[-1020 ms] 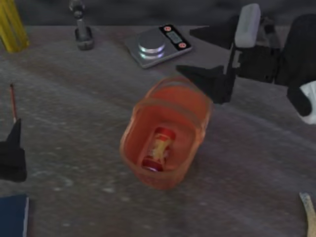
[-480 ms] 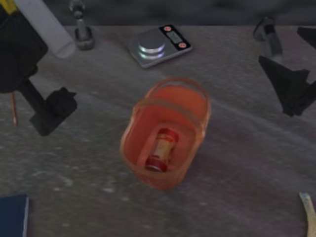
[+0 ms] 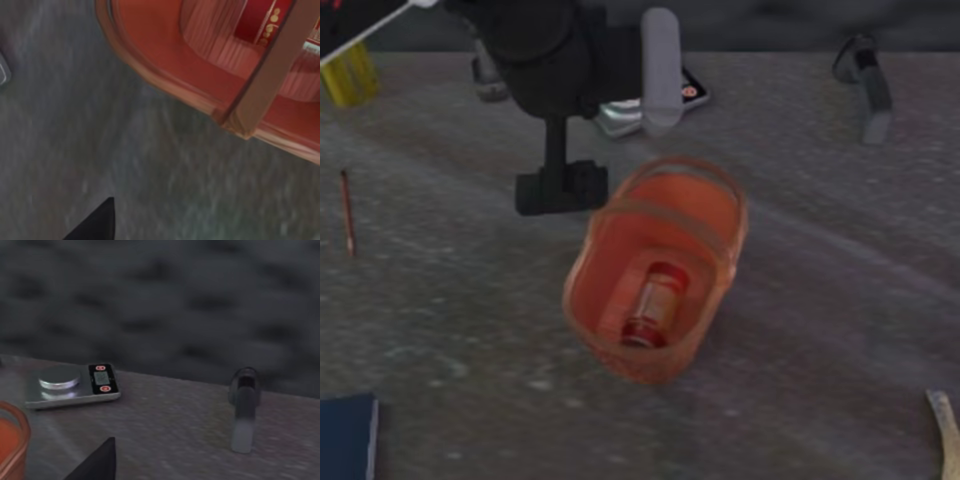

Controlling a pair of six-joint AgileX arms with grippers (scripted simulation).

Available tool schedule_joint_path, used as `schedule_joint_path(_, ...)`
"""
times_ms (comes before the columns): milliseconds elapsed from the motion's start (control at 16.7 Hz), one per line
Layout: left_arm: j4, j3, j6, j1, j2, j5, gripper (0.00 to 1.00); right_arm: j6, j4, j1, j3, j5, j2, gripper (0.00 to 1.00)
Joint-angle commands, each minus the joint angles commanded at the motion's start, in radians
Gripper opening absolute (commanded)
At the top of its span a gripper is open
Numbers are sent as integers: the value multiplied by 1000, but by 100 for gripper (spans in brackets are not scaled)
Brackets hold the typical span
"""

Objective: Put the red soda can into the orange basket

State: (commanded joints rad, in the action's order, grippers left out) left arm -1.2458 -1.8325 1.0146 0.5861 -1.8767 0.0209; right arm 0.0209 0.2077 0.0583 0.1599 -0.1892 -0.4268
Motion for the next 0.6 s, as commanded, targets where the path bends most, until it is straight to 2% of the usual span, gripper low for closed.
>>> schedule_joint_path(120,-95,-142,76,39,-147,-5,100,-5,-77,-18,-65,71,160,100)
schedule_joint_path(300,-203,-306,161,81,-317,-12,100,-14,-162,-37,-130,148,333,100)
schedule_joint_path(420,-247,-373,196,98,-387,-15,100,-19,-195,-45,-152,177,399,100)
schedule_joint_path(600,-266,-403,211,105,-417,-17,100,-21,-208,-48,-160,189,427,100)
